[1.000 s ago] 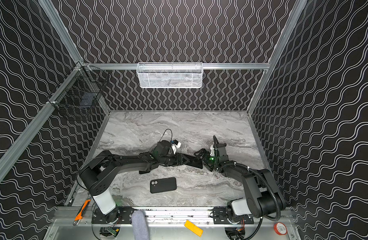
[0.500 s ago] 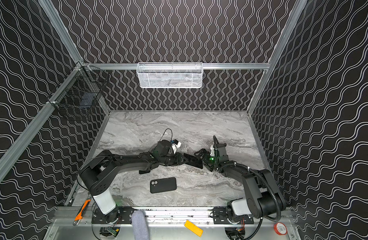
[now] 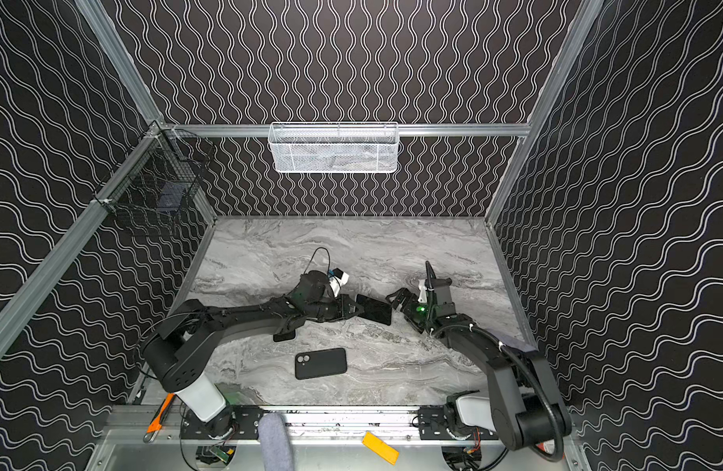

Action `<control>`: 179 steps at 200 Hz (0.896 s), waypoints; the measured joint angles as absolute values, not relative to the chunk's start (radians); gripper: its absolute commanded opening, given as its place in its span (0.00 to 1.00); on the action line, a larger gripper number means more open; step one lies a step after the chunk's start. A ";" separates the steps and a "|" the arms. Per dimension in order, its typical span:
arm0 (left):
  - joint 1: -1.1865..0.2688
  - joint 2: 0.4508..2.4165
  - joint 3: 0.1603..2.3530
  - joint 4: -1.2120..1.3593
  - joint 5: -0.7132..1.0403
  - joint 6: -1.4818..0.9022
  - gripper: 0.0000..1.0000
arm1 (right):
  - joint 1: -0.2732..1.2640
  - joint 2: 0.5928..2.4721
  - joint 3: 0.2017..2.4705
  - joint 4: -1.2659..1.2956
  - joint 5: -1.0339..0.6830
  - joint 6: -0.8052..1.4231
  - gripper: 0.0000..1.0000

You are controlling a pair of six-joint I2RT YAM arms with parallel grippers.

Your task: Put the phone into the phone case

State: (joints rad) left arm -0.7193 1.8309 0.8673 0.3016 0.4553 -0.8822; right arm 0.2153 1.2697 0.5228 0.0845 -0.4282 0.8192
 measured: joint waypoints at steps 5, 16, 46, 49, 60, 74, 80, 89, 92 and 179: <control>-0.713 1.819 0.868 0.294 0.456 -0.881 0.06 | 0.212 1.256 0.529 0.078 -0.435 0.817 1.00; -0.696 1.783 0.873 0.273 0.459 -0.871 0.05 | 0.202 1.224 0.553 0.054 -0.453 0.795 0.99; -0.642 1.677 0.912 0.199 0.492 -0.827 0.04 | 0.189 1.124 0.641 -0.022 -0.487 0.709 0.99; -0.637 1.667 0.918 0.192 0.498 -0.823 0.05 | 0.189 1.113 0.647 -0.028 -0.490 0.701 0.99; -0.614 1.629 0.937 0.159 0.522 -0.802 0.05 | 0.188 1.064 0.667 -0.057 -0.495 0.670 0.99; -0.584 1.577 0.953 0.123 0.566 -0.777 0.04 | 0.183 1.008 0.686 -0.087 -0.506 0.639 0.99; -0.573 1.555 0.956 0.110 0.583 -0.772 0.04 | 0.180 0.988 0.693 -0.100 -0.514 0.633 0.99; -0.557 1.521 0.957 0.087 0.609 -0.761 0.04 | 0.175 0.962 0.702 -0.113 -0.535 0.619 0.99; -0.550 1.506 0.957 0.076 0.621 -0.756 0.04 | 0.173 0.954 0.704 -0.115 -0.544 0.616 0.99; -0.465 1.308 0.852 0.150 0.976 -0.829 0.03 | 0.142 0.844 0.662 0.039 -0.926 0.697 0.99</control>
State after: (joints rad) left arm -0.4648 1.3079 0.8524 0.1501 0.9764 -0.8291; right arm 0.1421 0.8444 0.6621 0.0395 -0.9260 0.6971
